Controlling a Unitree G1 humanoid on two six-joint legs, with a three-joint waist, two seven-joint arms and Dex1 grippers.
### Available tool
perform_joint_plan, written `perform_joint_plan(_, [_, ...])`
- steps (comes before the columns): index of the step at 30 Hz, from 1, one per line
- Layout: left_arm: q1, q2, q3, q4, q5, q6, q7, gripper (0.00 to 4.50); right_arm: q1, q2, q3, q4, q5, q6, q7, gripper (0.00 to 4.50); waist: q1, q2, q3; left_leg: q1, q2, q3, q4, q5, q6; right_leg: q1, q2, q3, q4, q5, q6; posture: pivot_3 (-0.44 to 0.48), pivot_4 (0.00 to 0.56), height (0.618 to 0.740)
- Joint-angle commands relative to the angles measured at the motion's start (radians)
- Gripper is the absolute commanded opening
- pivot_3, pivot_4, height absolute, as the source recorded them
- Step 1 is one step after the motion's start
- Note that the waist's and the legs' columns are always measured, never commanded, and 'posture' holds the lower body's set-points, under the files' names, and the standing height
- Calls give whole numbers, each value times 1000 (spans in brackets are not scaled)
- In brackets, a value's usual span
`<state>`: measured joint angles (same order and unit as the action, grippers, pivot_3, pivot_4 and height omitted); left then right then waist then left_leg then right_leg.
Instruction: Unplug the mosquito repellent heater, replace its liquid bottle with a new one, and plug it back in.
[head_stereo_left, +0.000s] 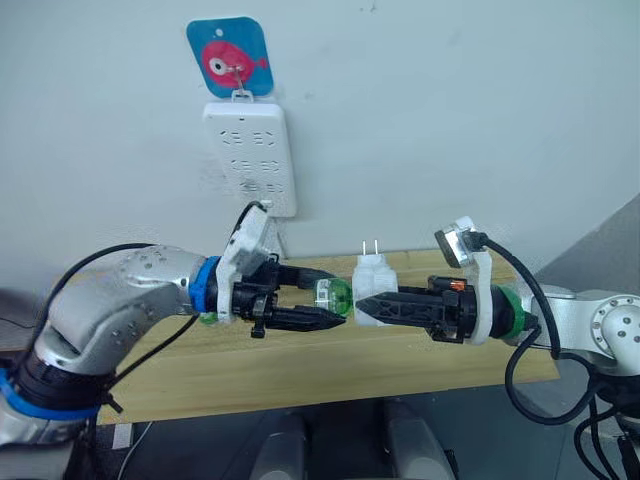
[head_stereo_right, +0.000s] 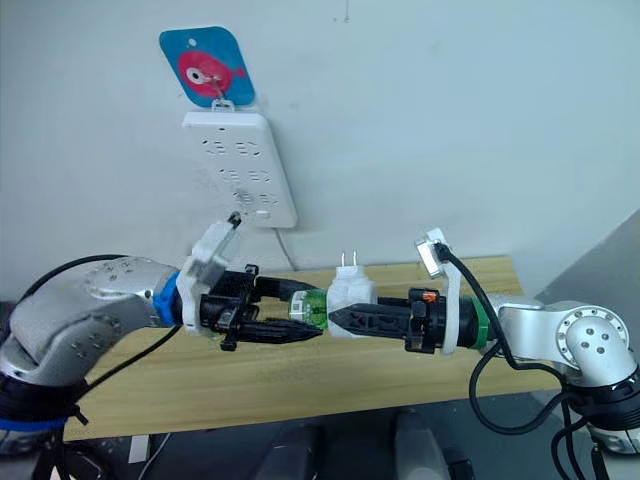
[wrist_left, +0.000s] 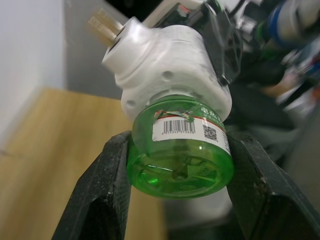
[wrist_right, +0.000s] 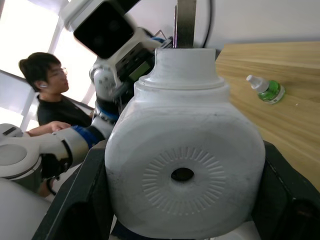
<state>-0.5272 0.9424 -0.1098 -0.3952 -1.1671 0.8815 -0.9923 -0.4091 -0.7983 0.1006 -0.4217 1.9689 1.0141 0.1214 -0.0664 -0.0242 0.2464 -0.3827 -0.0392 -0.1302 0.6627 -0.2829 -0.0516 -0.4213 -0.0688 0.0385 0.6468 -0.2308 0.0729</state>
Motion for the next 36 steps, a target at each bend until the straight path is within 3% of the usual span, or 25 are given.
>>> perform_joint_plan(1, [14, -32, 36, -37, 38, -12, 16, 2246, -6, -5, -4, -27, 3, -2, -4, 3018, -1, 0, 0, 0, 0, 0, 0, 0, 0, 0, 0, 0, 0, 0, 0, -64, 213, 740])
perform_joint_plan(4, [68, -77, 57, -67, 116, -80, 35, 2246, -5, -3, -5, -27, 3, -9, -11, 3018, -3, 0, 0, 0, 0, 1, -1, 0, 0, -1, 0, 1, -1, 0, -1, -65, 213, 740])
perform_joint_plan(9, [220, -168, 40, -73, 495, -504, -14, 3797, -4, 1, -10, -21, 3, -11, -19, 3018, 4, 0, 0, -1, 0, 3, -1, 0, 0, -1, -1, 2, -2, 0, -1, -65, 216, 740])
perform_joint_plan(10, [260, -188, 38, -53, 579, -651, -49, 4132, -5, 2, -12, -18, 3, -10, -20, 3018, 7, 0, 0, -1, 0, 3, -1, 0, 0, -1, -1, 2, -3, 0, -1, -66, 216, 740])
perform_joint_plan(13, [338, -271, 56, 14, 749, -1037, -102, 4137, -9, 4, -14, -12, 3, -9, -23, 3018, 15, 0, 0, -1, 0, 4, -1, 0, 0, -1, -1, 3, -3, 0, -1, -66, 219, 740])
perform_joint_plan(18, [363, -334, 67, 72, 817, -1258, -103, 4137, -10, 6, -14, -12, 3, -7, -22, 3018, 32, 0, 0, -2, 0, 4, 0, 0, 0, -1, -2, 3, -3, 1, -1, -64, 221, 740])
perform_joint_plan(23, [344, -345, 43, 89, 818, -1282, -101, 4137, -15, 13, -10, -13, 3, -9, -26, 3018, 33, 0, 0, -1, 0, 3, 0, 0, 0, -1, -2, 3, -3, 1, -1, -63, 221, 740])
perform_joint_plan(29, [287, -350, 33, 78, 807, -1234, -80, 2331, -13, 17, -11, -15, 3, -8, -29, 3018, 31, 0, 0, -1, 0, 3, 0, 0, 0, -1, -2, 2, -2, 1, -1, -64, 223, 740])
perform_joint_plan(31, [268, -347, 24, 44, 781, -1178, -76, 2239, -10, 14, -8, -12, 3, -7, -35, 3018, 31, 0, 0, -1, 0, 3, 0, 0, 0, -1, -2, 2, -2, 1, -1, -61, 223, 740])
perform_joint_plan(34, [274, -257, -14, -59, 653, -884, -100, 2239, -6, 5, -5, -8, 3, 0, -35, 3018, 27, 0, 0, -1, 0, 3, 0, 0, 0, -1, -1, 2, -2, 1, -1, -54, 223, 740])
perform_joint_plan(36, [250, -115, -15, -130, 344, -458, -29, 2239, -7, 2, -3, -5, 3, 8, -30, 3018, 16, -1, 0, -1, 0, 1, 0, 0, 0, -1, -1, 2, -1, 1, -1, -45, 222, 740])
